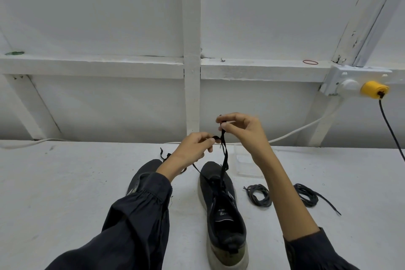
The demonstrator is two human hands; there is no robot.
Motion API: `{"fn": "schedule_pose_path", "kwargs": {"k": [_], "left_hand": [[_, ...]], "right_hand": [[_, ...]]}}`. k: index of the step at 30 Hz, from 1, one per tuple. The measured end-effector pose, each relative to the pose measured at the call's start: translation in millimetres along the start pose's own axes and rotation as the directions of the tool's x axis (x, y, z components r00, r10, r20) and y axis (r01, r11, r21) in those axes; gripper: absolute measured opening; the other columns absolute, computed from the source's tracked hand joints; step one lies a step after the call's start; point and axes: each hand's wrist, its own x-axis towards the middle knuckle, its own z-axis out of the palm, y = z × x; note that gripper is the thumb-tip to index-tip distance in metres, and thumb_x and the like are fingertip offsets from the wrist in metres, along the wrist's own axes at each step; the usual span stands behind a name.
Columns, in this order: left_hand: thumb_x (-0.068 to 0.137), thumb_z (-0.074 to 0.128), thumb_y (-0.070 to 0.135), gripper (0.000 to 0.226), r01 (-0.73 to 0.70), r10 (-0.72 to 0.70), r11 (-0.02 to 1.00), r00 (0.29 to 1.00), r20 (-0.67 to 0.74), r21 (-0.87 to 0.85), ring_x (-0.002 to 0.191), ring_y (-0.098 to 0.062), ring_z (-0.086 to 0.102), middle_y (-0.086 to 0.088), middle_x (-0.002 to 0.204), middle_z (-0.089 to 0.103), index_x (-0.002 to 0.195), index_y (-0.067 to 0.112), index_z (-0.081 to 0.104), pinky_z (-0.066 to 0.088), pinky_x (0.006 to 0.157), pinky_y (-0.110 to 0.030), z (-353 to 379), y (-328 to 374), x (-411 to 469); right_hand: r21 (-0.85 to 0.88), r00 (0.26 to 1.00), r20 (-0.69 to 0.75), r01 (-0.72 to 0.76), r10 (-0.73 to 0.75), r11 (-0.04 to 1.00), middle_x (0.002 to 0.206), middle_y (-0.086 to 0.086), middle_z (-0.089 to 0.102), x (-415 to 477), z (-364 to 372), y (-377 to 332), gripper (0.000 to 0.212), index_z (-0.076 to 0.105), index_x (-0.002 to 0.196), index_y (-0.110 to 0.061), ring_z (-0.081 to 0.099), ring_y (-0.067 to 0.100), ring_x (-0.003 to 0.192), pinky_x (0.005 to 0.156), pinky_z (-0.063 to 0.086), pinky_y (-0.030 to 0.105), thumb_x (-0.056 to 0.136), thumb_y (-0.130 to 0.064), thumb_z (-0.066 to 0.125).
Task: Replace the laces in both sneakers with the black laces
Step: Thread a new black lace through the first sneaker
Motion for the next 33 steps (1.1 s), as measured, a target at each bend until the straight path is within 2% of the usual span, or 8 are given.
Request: {"fn": "schedule_pose_path", "kwargs": {"k": [5,9,11,14,19,24,29,33], "left_hand": [[0.099,0.049,0.022,0.018,-0.091,0.096,0.992,0.994,-0.047,0.090,0.057,-0.013,0.043,0.005,0.081,0.059,0.091,0.027,0.064,0.034,0.051,-0.014,0.8,11.5,-0.7],[0.092,0.051,0.022,0.019,-0.087,0.088,0.996,0.996,-0.031,0.014,0.056,-0.009,0.049,0.006,0.081,0.063,0.095,0.013,0.068,0.033,0.050,-0.017,3.4,20.8,-2.8],[0.085,0.049,0.030,0.028,-0.083,0.083,0.992,0.997,-0.008,-0.094,0.056,-0.009,0.049,0.005,0.082,0.066,0.092,0.014,0.070,0.031,0.047,-0.016,4.6,26.0,-5.1],[0.093,0.057,0.029,0.020,-0.121,0.118,0.987,0.992,-0.036,-0.103,0.056,-0.009,0.049,0.004,0.080,0.067,0.084,0.016,0.069,0.032,0.048,-0.016,5.2,28.6,-6.1],[0.097,0.056,0.016,0.017,-0.108,0.088,0.976,0.990,-0.114,-0.187,0.049,-0.007,0.046,0.001,0.073,0.064,0.089,0.007,0.067,0.031,0.044,-0.015,3.4,28.5,-6.6],[0.096,0.059,0.018,0.019,-0.083,0.037,0.967,0.981,-0.189,-0.239,0.045,-0.004,0.047,-0.001,0.069,0.064,0.085,0.006,0.069,0.037,0.043,-0.016,2.8,23.4,-7.1],[0.095,0.060,0.021,0.021,-0.080,0.039,0.972,0.982,-0.184,-0.222,0.045,-0.006,0.048,0.000,0.071,0.065,0.086,0.007,0.071,0.039,0.043,-0.017,5.4,23.5,-7.1],[0.096,0.057,0.020,0.022,-0.078,0.052,0.983,0.986,-0.156,-0.167,0.046,-0.008,0.049,0.001,0.071,0.066,0.088,0.005,0.071,0.037,0.043,-0.017,5.0,23.0,-6.6]], "right_hand": [[0.134,0.991,0.083,0.096,-0.108,0.986,0.090,0.009,0.074,9.4,0.9,-21.2,0.018,0.070,0.103,0.001,0.069,0.018,0.073,0.071,0.057,0.028,0.088,0.008,0.060],[0.117,0.984,0.085,0.146,-0.157,0.982,0.090,0.010,0.074,18.7,2.4,-31.5,0.021,0.067,0.106,-0.002,0.069,0.018,0.072,0.067,0.054,0.023,0.088,0.008,0.061],[0.079,0.985,0.090,0.142,-0.149,0.987,0.091,0.012,0.074,21.5,5.6,-31.6,0.023,0.067,0.107,0.000,0.069,0.018,0.072,0.067,0.053,0.022,0.087,0.009,0.062],[0.023,0.988,0.117,0.097,-0.099,0.995,0.094,0.014,0.074,22.2,8.9,-25.4,0.023,0.067,0.110,-0.003,0.070,0.016,0.078,0.072,0.056,0.025,0.088,0.004,0.063],[-0.093,0.987,0.128,-0.088,0.099,0.992,0.084,0.013,0.073,11.9,4.9,-13.8,0.023,0.065,0.111,-0.012,0.065,0.013,0.068,0.064,0.053,0.023,0.094,-0.028,0.063],[-0.074,0.988,0.132,-0.073,0.082,0.995,0.069,0.006,0.070,-1.6,-0.3,-3.2,0.022,0.069,0.101,-0.006,0.060,0.018,0.055,0.046,0.041,0.022,0.083,-0.014,0.077],[-0.086,0.998,0.037,-0.041,0.044,0.995,0.068,0.000,0.067,-3.7,-1.6,-3.1,0.018,0.074,0.095,-0.008,0.052,0.012,0.050,0.048,0.038,0.013,0.078,-0.010,0.080],[-0.142,1.000,0.003,-0.027,0.028,0.989,0.070,0.000,0.064,-3.6,-1.9,-2.8,0.018,0.075,0.093,-0.012,0.047,0.007,0.048,0.050,0.039,0.015,0.077,-0.012,0.081]]}}
